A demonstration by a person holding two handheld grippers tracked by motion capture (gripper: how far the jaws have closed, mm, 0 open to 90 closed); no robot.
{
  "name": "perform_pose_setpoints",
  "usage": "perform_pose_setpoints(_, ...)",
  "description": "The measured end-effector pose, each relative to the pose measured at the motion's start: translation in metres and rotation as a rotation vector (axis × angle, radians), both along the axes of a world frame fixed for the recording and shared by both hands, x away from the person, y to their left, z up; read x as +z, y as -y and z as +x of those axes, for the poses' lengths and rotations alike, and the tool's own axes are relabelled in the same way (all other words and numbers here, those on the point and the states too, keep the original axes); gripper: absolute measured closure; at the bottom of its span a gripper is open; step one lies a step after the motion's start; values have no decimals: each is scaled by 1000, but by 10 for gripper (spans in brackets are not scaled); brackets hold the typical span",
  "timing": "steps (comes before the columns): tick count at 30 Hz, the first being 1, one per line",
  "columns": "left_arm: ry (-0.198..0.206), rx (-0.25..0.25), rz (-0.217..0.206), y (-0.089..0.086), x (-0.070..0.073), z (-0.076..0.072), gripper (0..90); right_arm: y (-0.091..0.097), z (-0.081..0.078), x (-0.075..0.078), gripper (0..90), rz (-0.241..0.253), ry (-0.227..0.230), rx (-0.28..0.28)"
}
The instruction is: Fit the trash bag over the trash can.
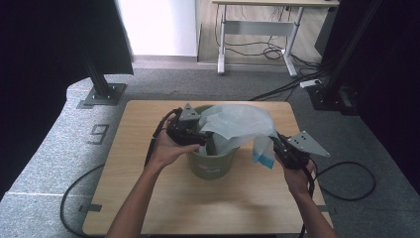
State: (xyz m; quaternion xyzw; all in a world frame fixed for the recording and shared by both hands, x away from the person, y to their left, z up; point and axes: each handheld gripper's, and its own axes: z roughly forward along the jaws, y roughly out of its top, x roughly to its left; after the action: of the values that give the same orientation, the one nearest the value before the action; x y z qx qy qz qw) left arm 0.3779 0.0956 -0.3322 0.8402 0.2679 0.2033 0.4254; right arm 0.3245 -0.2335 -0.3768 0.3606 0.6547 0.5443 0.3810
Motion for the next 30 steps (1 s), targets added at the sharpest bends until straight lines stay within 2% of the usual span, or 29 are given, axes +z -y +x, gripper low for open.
perform_pose_setpoints(2, 16, -18, 5, -4, 4, -6, 204, 1, 0, 2, 883, -2, -2, -2)
perform_pose_setpoints(9, 14, -50, -49, -14, 10, -14, 174, 2, 6, -2, 884, 5, -29, -16)
perform_pose_setpoints(15, 27, -75, -33, 2, 7, -18, 174, -6, 8, -5, 883, 3, -37, 2)
perform_pose_setpoints(18, 29, -95, -28, 14, 7, -21, 174, -15, 6, -4, 883, 8, -39, 32)
perform_pose_setpoints(19, 31, -102, -30, 17, 7, -22, 174, -21, 4, 0, 883, 23, -37, 62)
perform_pose_setpoints(22, 42, -111, -37, 24, 9, -26, 174, -27, 1, 3, 883, 12, -24, 82)
perform_pose_setpoints(30, 39, -81, -72, 30, 4, -25, 179, -46, -2, 2, 883, -3, -27, 147)
